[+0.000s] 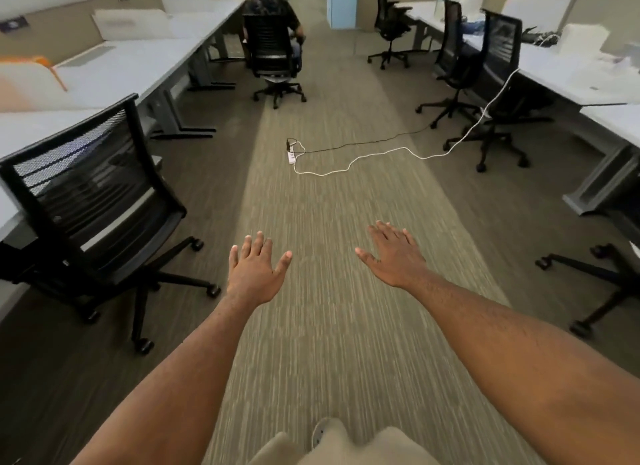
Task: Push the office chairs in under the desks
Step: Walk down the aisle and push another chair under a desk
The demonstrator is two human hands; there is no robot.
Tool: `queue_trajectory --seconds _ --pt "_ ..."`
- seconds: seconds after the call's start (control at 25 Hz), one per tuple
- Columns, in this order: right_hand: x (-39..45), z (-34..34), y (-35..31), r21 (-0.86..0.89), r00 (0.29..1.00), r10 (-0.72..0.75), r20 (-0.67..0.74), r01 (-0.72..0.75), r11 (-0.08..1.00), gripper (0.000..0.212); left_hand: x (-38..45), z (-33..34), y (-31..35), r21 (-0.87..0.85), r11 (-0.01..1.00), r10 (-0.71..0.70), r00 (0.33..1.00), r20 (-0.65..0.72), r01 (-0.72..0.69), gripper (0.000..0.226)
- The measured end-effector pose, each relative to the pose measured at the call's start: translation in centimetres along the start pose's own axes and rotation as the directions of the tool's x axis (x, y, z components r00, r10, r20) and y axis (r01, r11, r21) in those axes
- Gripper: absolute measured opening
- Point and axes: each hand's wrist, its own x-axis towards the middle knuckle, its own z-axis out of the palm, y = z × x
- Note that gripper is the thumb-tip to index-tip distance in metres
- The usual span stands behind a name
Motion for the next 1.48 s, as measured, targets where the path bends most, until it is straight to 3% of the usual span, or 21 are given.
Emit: queue_trajectory --seconds 0.24,0.52,0.6,0.68,0.72,0.88,0.96,1.08,1.2,1.32,1.4,1.48 --pt "14.0 -2.0 -3.1 0.017 0.995 -0.085 -0.046 0.086 0.996 0.076 10.7 -4.1 -3.1 -0.032 0.997 -0.075 0.992 -0.1 0.072 0.078" --pt "31.3 1.2 -11.0 0.065 0.95 -0.312 -0.003 0.312 0.948 0.075 17.7 -4.9 -11.9 -0.131 0.937 -0.344 0.914 -0.214 0.322 0.074" --pt "36.3 2.2 -13.9 0.092 0.916 -0.401 0.019 0.397 0.913 0.076 19.5 -4.9 -14.5 -0.129 0.897 -0.442 0.868 -0.226 0.424 0.074" --pt "42.5 2.9 -18.0 0.129 0.861 -0.504 0.063 0.494 0.86 0.076 21.8 -5.4 -17.8 -0.142 0.812 -0.584 0.776 -0.238 0.566 0.074" --pt "42.8 3.2 -18.3 0.13 0.866 -0.497 0.051 0.488 0.863 0.076 21.7 -5.3 -18.1 -0.139 0.792 -0.609 0.76 -0.225 0.594 0.074" --pt "52.9 2.9 -25.3 0.173 0.74 -0.667 0.09 0.647 0.742 0.076 25.5 -7.5 -22.0 -0.246 0.582 -0.807 0.516 -0.286 0.775 0.071" --pt "55.3 2.7 -27.9 0.185 0.71 -0.699 0.085 0.678 0.711 0.075 25.5 -8.8 -23.5 -0.272 0.536 -0.837 0.462 -0.293 0.799 0.071" --pt "59.2 2.9 -34.0 0.256 0.596 -0.796 0.105 0.757 0.601 0.076 25.4 -10.1 -26.5 -0.305 0.413 -0.893 0.315 -0.323 0.858 0.074" --pt "61.3 2.2 -39.9 0.338 0.551 -0.835 -0.015 0.788 0.514 0.075 24.4 -11.8 -30.4 -0.337 0.328 -0.922 0.221 -0.317 0.883 0.075" --pt "63.8 0.4 -45.9 0.352 0.567 -0.811 -0.147 0.796 0.493 0.073 25.4 -14.3 -34.8 -0.368 0.333 -0.899 0.174 -0.403 0.868 0.073" --pt "66.0 -0.4 -49.7 0.328 0.594 -0.787 -0.168 0.786 0.523 0.072 26.9 -16.4 -38.5 -0.373 0.361 -0.881 0.181 -0.437 0.855 0.072" --pt "68.2 -0.7 -53.4 0.286 0.576 -0.804 -0.152 0.804 0.522 0.07 28.5 -18.4 -42.3 -0.381 0.363 -0.878 0.174 -0.446 0.85 0.071"
